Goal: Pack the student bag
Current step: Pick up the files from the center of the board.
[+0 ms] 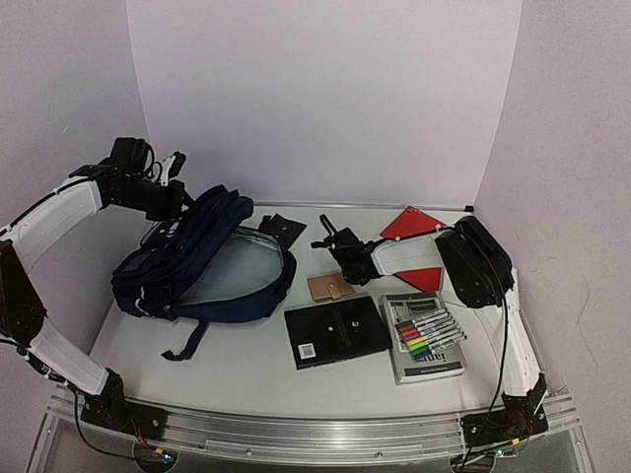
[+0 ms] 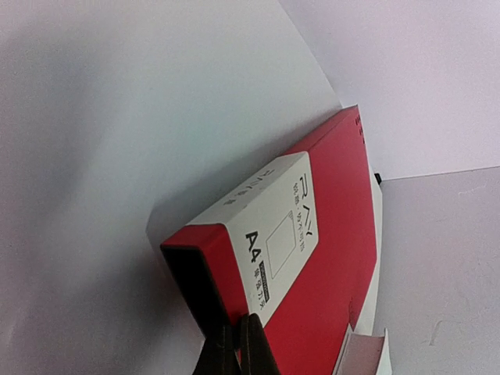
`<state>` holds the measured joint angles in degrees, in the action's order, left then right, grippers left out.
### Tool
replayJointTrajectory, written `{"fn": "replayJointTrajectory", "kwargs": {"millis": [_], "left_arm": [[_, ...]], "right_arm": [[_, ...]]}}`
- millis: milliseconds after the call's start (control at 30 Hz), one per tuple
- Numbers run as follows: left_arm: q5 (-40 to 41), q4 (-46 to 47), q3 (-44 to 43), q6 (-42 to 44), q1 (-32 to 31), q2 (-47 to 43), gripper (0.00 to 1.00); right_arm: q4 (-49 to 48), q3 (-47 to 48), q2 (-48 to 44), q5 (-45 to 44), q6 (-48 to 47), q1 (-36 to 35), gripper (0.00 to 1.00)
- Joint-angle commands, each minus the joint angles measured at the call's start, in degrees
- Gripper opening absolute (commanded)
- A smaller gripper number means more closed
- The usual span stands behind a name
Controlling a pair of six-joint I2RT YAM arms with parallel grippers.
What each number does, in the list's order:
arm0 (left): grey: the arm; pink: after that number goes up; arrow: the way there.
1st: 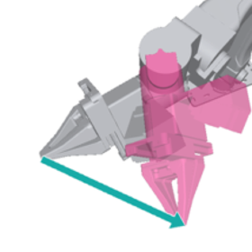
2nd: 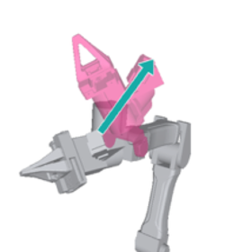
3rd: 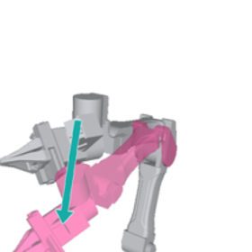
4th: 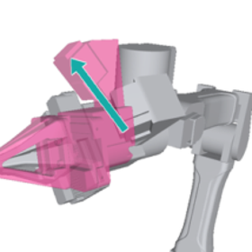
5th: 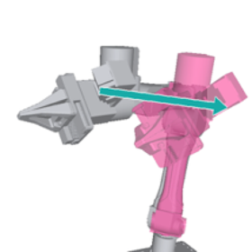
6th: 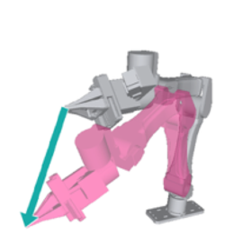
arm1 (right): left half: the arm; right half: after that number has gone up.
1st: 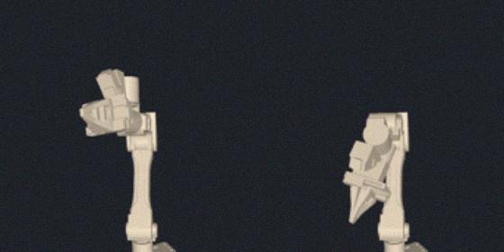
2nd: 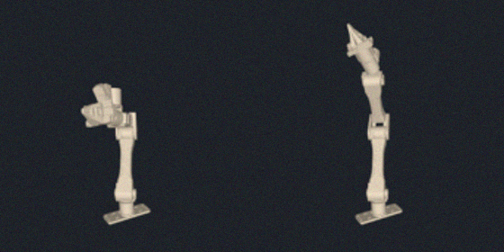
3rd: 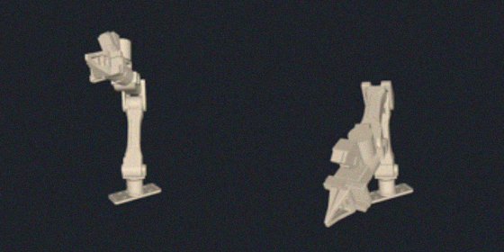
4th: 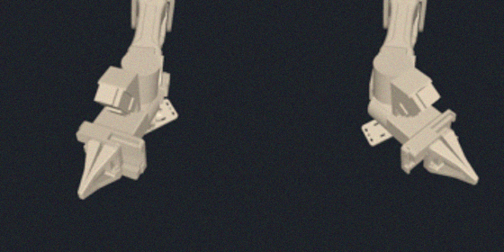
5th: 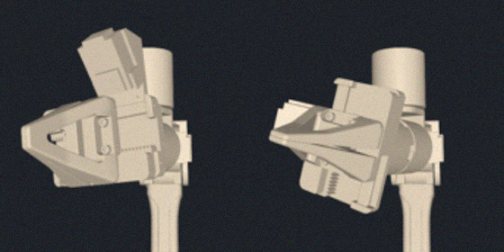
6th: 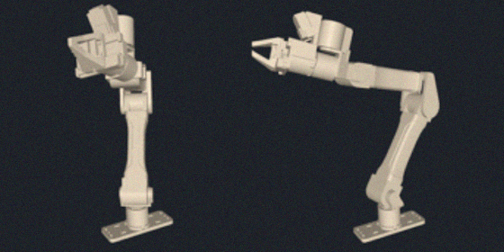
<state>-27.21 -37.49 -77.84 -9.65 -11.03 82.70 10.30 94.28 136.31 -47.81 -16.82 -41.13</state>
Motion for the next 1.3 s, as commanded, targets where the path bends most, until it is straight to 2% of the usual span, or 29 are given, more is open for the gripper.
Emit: {"fn": "replayJointTrajectory", "kwargs": {"millis": [0, 67, 167, 233, 333, 533, 733, 967, 1267], "left_arm": [[-3.4, 5.9, -1.2, -3.5, 0.4, 0.0, 0.01], [-3.3, 6.2, -0.7, -5.6, 0.4, 0.3, 0.14], [-2.3, 7.5, 0.6, -9.1, 0.3, 0.1, 0.45], [-2.4, 9.5, 2.2, -11.5, 0.2, -0.4, 0.62], [-4.1, 15.4, 5.4, -16.8, -0.1, -1.1, 0.73], [-4.8, 25.7, 7.5, -24.4, -5.8, 1.9, 0.78], [-6.3, 35.6, 7.2, -30.9, -11.1, 8.3, 0.8], [-8.5, 47.9, 12.0, -40.6, -12.2, 12.7, 0.8], [-11.9, 54.4, 13.9, -46.6, -14.5, 18.8, 0.81]], "right_arm": [[-4.6, -1.0, -4.4, -1.3, 1.0, 0.6, 0.0], [-4.9, -1.4, -6.7, -0.5, 2.1, 0.7, 0.0], [-4.9, -2.5, -11.0, 2.0, 4.0, 0.7, 0.0], [-5.1, -3.6, -13.3, 4.3, 5.0, 0.7, 0.0], [-5.5, -5.5, -17.4, 7.8, 6.3, 0.6, 0.0], [-8.6, -9.5, -24.5, 16.1, 8.1, -0.5, 0.0], [-12.5, -11.9, -28.1, 18.3, 9.4, -5.4, 0.0], [-14.5, -13.8, -29.5, 20.9, 15.8, -13.4, 0.0], [-16.9, -15.9, -30.8, 21.7, 23.1, -19.5, 0.0]]}}
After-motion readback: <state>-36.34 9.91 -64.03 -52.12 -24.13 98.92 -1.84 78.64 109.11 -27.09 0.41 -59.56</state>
